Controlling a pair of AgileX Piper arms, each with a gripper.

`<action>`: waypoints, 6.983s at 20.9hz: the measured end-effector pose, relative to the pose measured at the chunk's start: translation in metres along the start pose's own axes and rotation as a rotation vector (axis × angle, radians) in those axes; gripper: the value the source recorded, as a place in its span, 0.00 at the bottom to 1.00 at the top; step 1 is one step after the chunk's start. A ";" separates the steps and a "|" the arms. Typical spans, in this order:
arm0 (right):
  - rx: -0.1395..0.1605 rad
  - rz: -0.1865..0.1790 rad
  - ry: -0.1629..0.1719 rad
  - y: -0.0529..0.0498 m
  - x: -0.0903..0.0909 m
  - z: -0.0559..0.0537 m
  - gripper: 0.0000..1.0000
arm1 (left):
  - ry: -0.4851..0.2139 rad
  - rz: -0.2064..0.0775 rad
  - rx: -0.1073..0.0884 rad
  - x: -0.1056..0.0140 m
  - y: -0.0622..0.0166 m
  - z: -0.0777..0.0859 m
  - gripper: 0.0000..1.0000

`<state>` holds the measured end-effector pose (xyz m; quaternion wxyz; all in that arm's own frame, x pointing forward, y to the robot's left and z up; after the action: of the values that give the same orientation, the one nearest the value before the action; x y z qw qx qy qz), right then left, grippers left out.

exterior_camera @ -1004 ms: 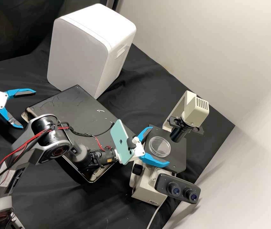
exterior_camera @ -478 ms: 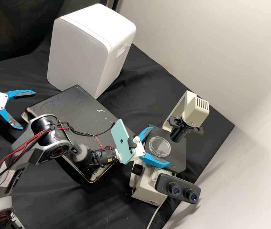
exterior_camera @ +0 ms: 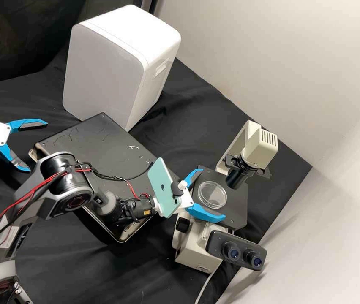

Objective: Place the petri dish on the bench

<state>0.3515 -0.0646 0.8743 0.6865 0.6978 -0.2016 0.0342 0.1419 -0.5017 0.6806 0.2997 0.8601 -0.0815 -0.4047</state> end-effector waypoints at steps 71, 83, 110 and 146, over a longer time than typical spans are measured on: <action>0.035 -0.097 0.004 0.016 0.007 -0.006 0.00 | 0.022 -0.012 -0.010 0.006 -0.0019 -0.003 1.00; 0.037 -0.097 0.004 0.016 0.007 -0.006 0.00 | 0.022 -0.013 -0.010 0.006 -0.0021 -0.003 1.00; 0.083 -0.095 0.006 0.015 -0.002 -0.006 0.00 | 0.022 -0.013 -0.010 0.006 -0.0021 -0.003 1.00; 0.228 -0.303 0.149 -0.021 -0.078 -0.055 0.00 | 0.022 -0.013 -0.010 0.006 -0.0021 -0.003 1.00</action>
<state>0.2998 0.0065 0.8324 0.6136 0.7887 -0.0379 0.0047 0.1476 -0.5012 0.6767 0.3024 0.8634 -0.0706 -0.3976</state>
